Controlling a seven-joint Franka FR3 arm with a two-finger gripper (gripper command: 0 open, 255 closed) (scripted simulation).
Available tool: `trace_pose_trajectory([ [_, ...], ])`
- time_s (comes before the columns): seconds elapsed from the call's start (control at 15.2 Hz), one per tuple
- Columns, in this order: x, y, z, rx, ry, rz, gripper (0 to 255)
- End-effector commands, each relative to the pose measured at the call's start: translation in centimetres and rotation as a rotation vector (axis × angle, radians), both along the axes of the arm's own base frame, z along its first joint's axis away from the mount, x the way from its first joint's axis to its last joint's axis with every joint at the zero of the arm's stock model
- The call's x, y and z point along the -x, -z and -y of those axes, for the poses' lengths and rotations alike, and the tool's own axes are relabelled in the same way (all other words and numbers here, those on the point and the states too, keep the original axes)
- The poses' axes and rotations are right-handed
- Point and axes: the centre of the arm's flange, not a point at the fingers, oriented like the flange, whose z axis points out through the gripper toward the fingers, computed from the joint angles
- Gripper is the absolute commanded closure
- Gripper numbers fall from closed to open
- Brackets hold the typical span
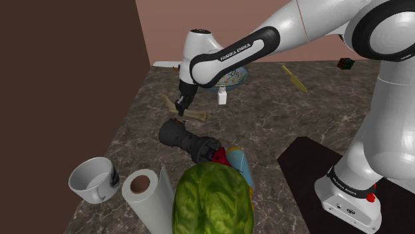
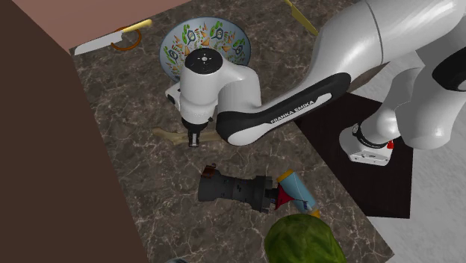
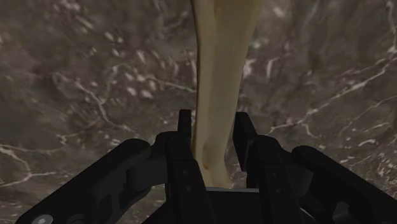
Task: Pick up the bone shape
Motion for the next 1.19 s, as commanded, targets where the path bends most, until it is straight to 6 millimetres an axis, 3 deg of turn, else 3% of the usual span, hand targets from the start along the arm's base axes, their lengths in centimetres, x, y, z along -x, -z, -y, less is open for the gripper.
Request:
trace_pose_trajectory([
  [0.0, 0.0, 0.1, 0.0, 0.000, 0.000, -0.001, 255],
  [0.26, -0.1, 0.0, 0.1, 0.000, 0.000, -0.001, 255],
  [1.12, -0.1, -6.8, 0.1, 0.000, 0.000, -0.001, 255],
])
